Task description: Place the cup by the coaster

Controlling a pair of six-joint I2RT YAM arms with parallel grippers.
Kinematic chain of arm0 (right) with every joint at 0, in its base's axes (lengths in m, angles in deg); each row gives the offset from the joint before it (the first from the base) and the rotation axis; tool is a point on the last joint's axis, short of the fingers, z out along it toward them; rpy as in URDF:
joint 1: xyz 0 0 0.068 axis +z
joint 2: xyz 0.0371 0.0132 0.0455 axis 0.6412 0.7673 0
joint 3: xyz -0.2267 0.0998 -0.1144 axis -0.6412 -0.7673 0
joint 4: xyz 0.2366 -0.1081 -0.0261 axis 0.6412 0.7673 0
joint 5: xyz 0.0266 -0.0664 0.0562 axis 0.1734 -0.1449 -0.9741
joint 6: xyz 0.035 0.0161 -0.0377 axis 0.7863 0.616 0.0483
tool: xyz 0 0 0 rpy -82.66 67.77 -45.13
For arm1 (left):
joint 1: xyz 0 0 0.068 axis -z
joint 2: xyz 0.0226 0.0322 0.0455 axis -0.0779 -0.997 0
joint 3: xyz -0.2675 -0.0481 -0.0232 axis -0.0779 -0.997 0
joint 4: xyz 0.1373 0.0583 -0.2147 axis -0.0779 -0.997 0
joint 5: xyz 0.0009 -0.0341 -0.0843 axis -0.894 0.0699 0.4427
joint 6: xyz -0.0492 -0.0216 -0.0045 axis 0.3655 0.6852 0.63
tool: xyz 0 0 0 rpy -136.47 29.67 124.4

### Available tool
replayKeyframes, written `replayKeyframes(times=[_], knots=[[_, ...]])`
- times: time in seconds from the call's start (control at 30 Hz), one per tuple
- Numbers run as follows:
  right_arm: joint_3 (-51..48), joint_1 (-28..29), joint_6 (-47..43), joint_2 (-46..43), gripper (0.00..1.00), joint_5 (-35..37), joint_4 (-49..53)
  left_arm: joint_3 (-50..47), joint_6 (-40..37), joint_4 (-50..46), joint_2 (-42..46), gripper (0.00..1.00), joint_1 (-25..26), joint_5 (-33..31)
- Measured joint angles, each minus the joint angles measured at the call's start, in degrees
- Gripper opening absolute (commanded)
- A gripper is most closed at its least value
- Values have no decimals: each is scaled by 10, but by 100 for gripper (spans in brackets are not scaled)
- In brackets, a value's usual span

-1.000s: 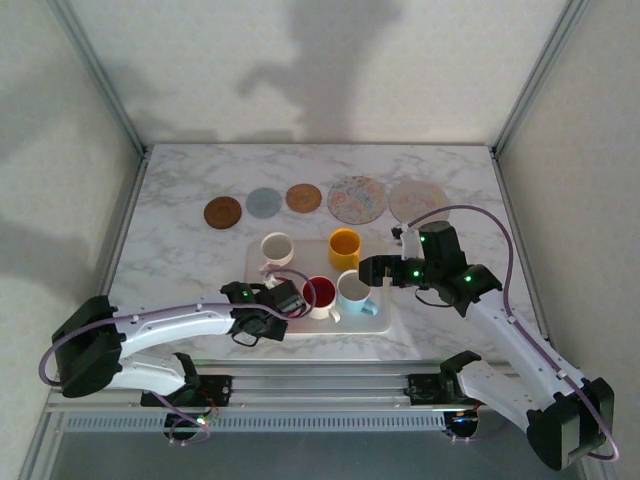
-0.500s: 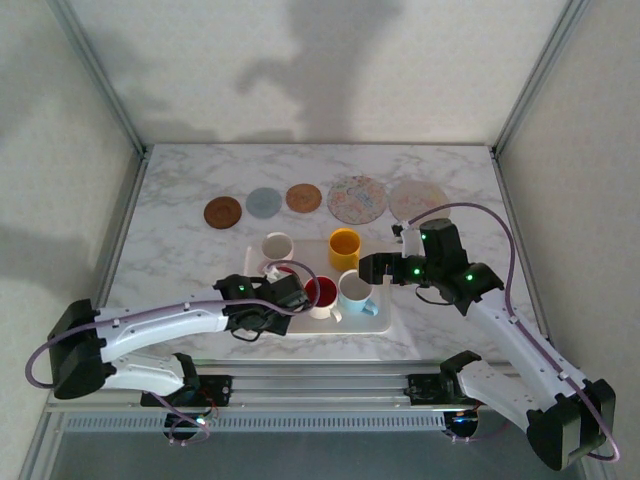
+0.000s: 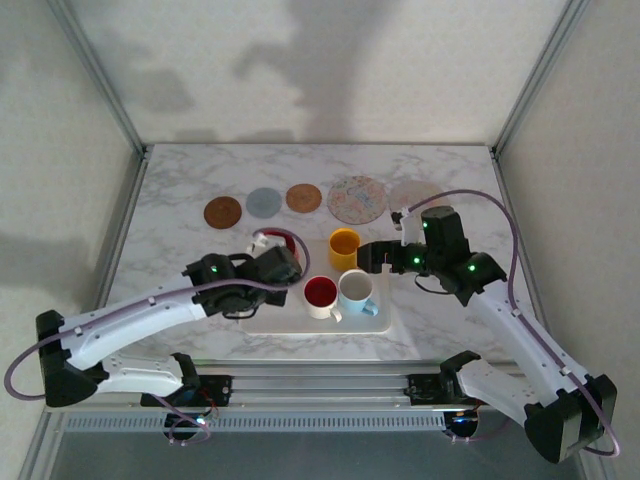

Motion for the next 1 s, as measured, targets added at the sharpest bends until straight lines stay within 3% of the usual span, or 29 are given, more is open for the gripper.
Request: replayKeyframes(times=[0.33, 0.57, 1.0], knots=[[94, 0, -17, 59, 99, -17, 5, 104, -103, -11, 0, 0, -177, -14], [132, 8, -24, 96, 99, -17, 15, 104, -193, 10, -18, 0, -306, 31], [160, 21, -11, 170, 99, -7, 14, 70, -306, 97, -103, 0, -439, 118]])
